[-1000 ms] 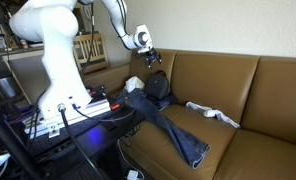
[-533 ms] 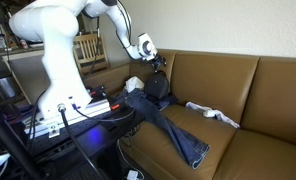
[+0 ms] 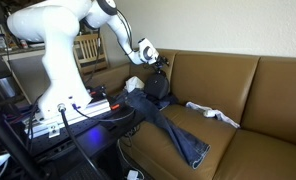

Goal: Move the bag to the right

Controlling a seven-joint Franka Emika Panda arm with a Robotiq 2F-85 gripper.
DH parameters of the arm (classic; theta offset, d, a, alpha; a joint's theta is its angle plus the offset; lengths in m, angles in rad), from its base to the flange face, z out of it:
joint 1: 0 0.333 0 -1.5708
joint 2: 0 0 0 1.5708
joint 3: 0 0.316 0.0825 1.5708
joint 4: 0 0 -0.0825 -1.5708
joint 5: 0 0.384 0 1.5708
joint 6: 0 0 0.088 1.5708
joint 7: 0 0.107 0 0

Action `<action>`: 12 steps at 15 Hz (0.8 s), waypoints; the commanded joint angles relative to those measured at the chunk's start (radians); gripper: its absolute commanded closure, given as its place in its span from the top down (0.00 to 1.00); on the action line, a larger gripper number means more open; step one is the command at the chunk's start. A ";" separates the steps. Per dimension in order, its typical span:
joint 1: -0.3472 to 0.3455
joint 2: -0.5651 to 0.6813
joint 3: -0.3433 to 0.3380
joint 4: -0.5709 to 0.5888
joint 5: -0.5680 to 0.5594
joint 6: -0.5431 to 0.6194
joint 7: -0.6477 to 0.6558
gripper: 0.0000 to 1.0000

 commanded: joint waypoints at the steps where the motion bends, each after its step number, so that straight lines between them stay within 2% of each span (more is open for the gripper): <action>1: 0.022 0.079 -0.049 0.056 0.069 0.058 -0.027 1.00; 2: 0.033 0.091 -0.063 0.055 0.087 0.075 -0.031 0.81; 7: 0.052 0.122 -0.087 0.051 0.185 0.128 -0.109 0.46; 8: 0.058 0.126 -0.102 0.047 0.150 0.127 -0.059 0.38; 10: 0.058 0.128 -0.111 0.046 0.164 0.112 -0.055 0.25; 11: 0.052 0.123 -0.099 0.046 0.229 0.105 -0.107 0.18; 12: 0.048 0.115 -0.106 0.037 0.198 0.094 -0.039 0.12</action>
